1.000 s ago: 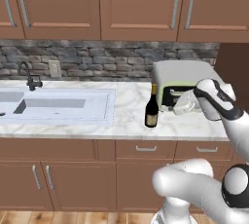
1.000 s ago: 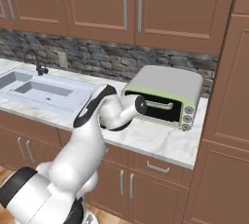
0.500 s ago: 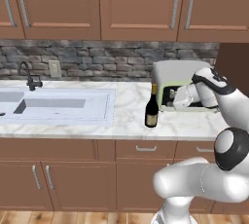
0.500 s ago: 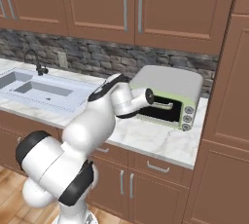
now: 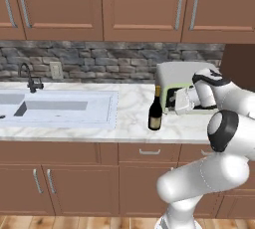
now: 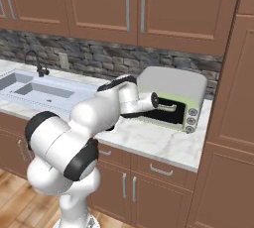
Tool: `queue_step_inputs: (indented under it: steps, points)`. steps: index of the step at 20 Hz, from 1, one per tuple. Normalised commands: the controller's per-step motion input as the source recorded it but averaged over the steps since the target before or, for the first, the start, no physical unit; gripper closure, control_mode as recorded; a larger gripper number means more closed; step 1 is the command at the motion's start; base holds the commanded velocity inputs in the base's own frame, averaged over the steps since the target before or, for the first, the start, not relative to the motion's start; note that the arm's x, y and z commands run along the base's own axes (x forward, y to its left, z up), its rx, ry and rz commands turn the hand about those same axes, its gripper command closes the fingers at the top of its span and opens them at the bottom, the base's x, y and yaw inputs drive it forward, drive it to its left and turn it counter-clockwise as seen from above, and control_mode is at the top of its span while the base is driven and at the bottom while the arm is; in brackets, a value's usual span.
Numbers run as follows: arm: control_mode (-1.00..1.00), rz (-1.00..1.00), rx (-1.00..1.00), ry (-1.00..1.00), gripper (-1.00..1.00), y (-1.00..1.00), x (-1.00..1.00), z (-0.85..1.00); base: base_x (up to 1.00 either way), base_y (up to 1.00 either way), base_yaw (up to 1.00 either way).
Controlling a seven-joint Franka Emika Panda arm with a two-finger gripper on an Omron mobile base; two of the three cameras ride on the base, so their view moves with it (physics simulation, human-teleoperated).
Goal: There is a wine glass and glass cup on the dining counter. Place the wine bottle next to the wine glass and the juice bottle next to the glass cup.
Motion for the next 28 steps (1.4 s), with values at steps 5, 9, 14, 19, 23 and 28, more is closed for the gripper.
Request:
queue_step_inputs:
  steps: [5,9,14,19,23,28]
  points:
    - [-1.00,0.03,0.00,0.00,-1.00,0.02,0.30,-0.01,0.00,0.00,0.00]
    - [-1.00,0.00,0.00,0.00,-1.00,0.15,0.26,-0.02,0.00,0.00,0.00]
    - [-1.00,0.00,0.00,0.00,-1.00,0.23,0.13,-0.11,0.00,0.00,0.00]
    - [-1.00,0.00,0.00,0.00,-1.00,0.19,0.07,-0.10,0.00,0.00,0.00]
    - [-1.00,0.00,0.00,0.00,-1.00,0.17,0.05,-0.03,0.00,0.00,0.00]
    - [-1.00,0.00,0.00,0.00,-1.00,0.22,0.10,-0.12,0.00,0.00,0.00]
